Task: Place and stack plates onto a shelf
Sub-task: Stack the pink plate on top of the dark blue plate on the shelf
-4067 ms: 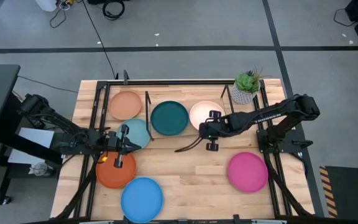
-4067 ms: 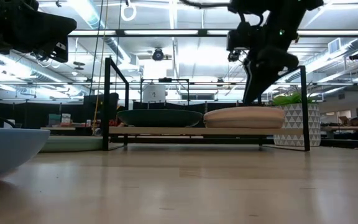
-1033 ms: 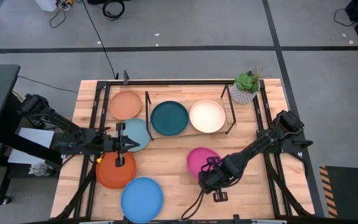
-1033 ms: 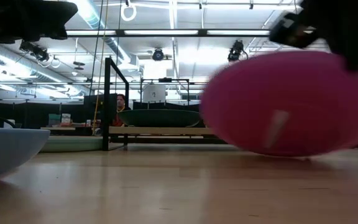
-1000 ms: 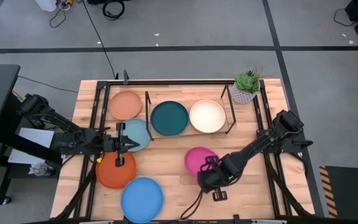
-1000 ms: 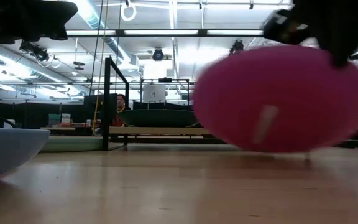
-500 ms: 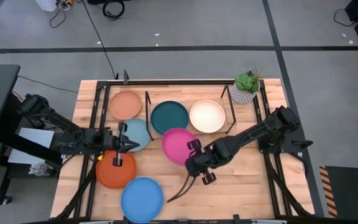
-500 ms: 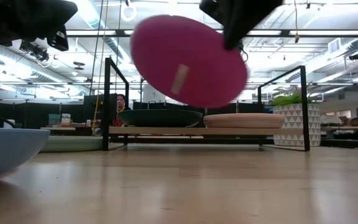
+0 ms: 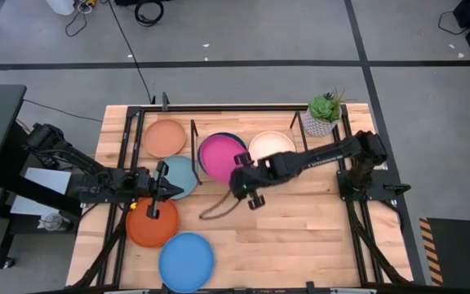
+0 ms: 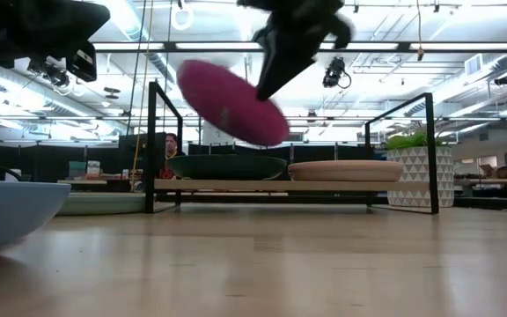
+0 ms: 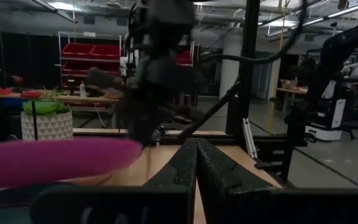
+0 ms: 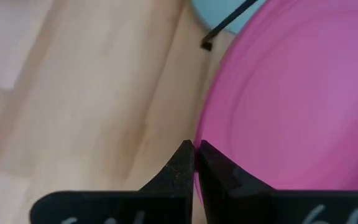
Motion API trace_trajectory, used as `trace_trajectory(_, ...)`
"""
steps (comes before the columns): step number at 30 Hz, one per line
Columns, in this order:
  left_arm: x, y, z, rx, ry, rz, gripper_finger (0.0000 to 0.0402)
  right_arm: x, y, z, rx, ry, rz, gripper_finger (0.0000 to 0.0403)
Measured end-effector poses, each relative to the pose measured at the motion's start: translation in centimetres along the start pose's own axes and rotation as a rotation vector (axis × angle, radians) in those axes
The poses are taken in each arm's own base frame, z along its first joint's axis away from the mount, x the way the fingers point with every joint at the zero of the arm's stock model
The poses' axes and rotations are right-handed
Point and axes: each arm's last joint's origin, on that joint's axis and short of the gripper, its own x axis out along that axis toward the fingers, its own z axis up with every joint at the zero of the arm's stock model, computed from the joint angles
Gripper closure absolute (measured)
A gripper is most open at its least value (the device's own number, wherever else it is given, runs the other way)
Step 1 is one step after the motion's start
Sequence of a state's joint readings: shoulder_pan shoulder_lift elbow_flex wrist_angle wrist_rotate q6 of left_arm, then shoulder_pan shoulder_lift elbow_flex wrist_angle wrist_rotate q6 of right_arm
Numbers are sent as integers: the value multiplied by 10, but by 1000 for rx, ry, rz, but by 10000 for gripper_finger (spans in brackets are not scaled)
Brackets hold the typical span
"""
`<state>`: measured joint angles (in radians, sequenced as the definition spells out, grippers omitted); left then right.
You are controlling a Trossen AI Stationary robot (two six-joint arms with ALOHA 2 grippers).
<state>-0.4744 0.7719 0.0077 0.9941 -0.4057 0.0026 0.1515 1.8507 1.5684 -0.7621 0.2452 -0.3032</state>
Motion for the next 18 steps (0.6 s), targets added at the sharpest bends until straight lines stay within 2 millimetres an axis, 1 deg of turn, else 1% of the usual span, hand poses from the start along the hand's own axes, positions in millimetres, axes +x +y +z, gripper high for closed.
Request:
trace_trajectory(2,0,0,0,-4,1,0,386,10,-8,-1,-2,-4,-2,387)
trace_trajectory(5,0,0,-1,-15,8,0,386,25,-14,-5,-13,26,3,387)
trace_trajectory(9,0,0,-2,-9,21,0,386,44,-18,-11,-8,82,12,386)
trace_trajectory(11,0,0,-2,-9,19,0,386,50,-19,-13,-4,98,8,380)
trace_trajectory(15,0,0,-2,-9,20,0,386,52,-22,-14,2,101,-15,352)
trace_trajectory(18,0,0,-2,-9,20,0,386,49,-24,-13,7,104,-56,329)
